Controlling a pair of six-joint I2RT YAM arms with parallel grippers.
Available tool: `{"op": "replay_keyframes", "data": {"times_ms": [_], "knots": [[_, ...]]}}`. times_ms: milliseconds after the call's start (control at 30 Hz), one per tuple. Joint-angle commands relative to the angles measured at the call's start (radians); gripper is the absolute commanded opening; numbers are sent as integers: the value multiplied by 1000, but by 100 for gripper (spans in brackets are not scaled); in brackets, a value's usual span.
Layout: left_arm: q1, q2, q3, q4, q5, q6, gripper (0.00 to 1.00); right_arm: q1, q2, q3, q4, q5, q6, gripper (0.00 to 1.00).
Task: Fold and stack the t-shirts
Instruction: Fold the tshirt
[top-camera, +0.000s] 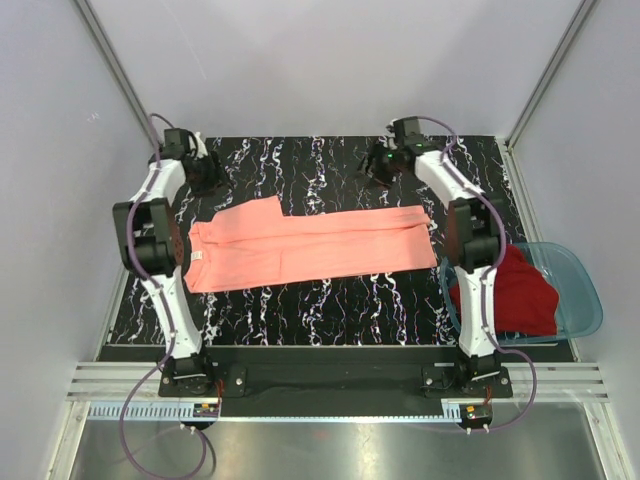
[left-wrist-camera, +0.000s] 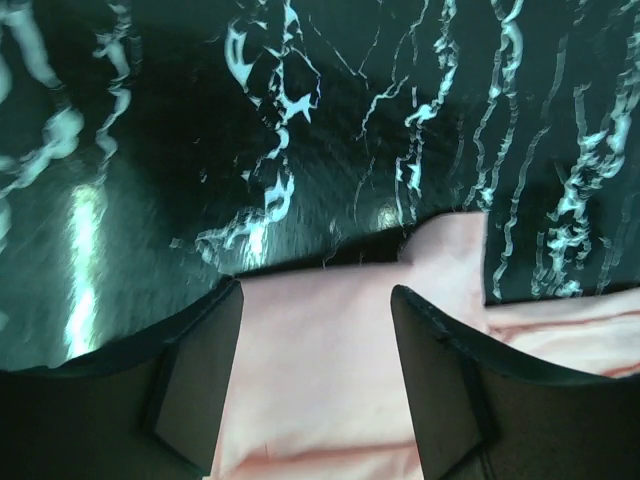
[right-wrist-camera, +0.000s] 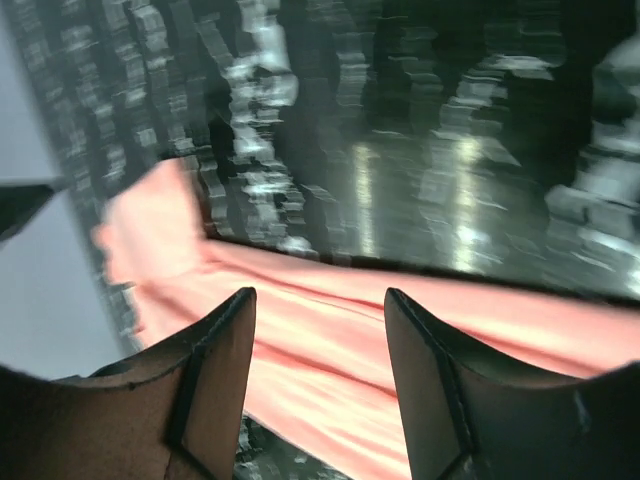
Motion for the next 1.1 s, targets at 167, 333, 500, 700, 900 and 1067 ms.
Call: {"op": "replay_keyframes", "data": {"times_ms": [167,333,500,700,900,1067], "knots": [[-69,188,196,-43,70,64,66,74,224,178,185,-254,330,61],[-76,241,225,-109,101,61,67,119,281,177,294,-295,465,60],[-76,225,188,-80,138,55,57,151,373,282,244,-315,471,60],[-80,214,187,-113,171,76,37,160,358,239,244,-324,462,60],[-81,145,98,-60,182,67,55,167,318,217,193,-341,390,60],[-96,146,105,-77,196,81,61,179,301,197,179,-358,374,59]]}}
